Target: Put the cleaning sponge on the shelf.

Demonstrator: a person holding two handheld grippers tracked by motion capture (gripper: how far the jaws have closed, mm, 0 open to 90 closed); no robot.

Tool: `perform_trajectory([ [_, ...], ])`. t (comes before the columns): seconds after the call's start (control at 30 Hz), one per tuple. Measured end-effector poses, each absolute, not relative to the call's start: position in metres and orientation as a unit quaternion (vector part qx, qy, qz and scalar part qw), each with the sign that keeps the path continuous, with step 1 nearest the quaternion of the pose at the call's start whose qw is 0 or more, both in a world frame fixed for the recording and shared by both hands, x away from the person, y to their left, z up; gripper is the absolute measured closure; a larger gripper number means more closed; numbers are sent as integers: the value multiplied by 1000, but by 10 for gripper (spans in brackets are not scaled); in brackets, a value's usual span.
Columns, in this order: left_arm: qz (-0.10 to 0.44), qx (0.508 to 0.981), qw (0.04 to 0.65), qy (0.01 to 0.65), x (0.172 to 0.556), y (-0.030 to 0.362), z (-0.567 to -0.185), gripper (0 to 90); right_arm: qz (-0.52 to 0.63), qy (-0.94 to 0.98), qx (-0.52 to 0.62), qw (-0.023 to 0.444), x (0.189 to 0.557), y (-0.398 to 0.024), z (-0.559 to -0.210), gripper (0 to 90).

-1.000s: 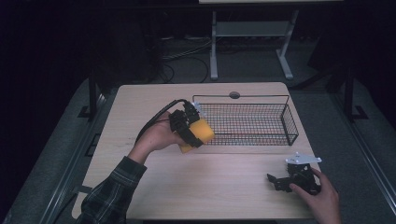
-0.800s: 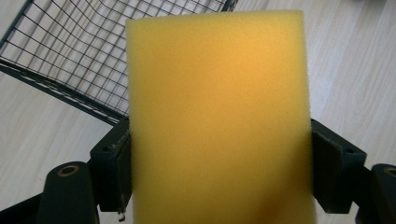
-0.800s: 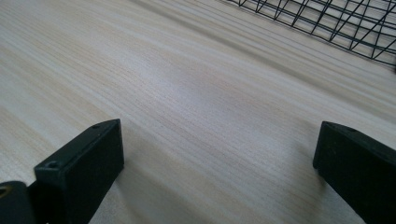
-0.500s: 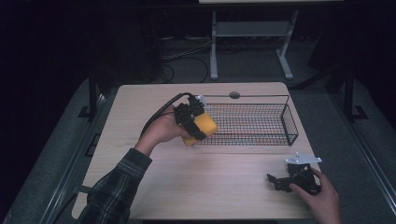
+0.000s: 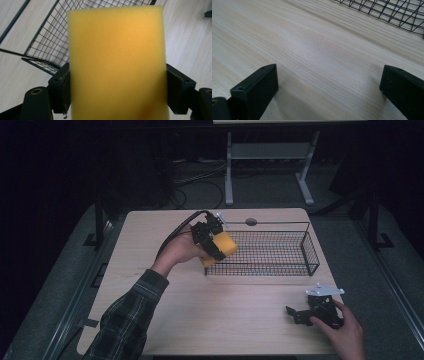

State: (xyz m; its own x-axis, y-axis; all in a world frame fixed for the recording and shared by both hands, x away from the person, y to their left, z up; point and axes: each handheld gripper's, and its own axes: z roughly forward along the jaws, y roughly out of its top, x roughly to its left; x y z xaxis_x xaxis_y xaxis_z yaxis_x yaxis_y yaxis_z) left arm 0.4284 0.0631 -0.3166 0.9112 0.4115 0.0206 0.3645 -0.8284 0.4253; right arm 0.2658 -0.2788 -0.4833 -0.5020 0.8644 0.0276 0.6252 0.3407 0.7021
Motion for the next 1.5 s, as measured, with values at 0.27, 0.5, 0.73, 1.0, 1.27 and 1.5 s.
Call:
perform_trajectory([
  [0.27, 63, 953, 216, 202, 440, 55, -312, 223, 335, 799, 466, 178, 266, -279, -483, 12],
  [0.5, 70, 952, 220, 203, 452, 48, -316, 223, 335, 799, 467, 179, 266, -279, -483, 12],
  [0.73, 74, 949, 228, 204, 464, 42, -325, 223, 335, 799, 466, 179, 266, -279, -483, 12],
  [1.0, 71, 950, 223, 206, 476, 40, -339, 223, 335, 799, 467, 178, 266, -279, -483, 12],
  [1.27, 65, 953, 224, 195, 480, 31, -351, 222, 335, 799, 467, 178, 266, -279, -483, 12],
  [1.5, 63, 956, 213, 191, 483, 24, -363, 222, 335, 799, 466, 179, 266, -279, -483, 12],
])
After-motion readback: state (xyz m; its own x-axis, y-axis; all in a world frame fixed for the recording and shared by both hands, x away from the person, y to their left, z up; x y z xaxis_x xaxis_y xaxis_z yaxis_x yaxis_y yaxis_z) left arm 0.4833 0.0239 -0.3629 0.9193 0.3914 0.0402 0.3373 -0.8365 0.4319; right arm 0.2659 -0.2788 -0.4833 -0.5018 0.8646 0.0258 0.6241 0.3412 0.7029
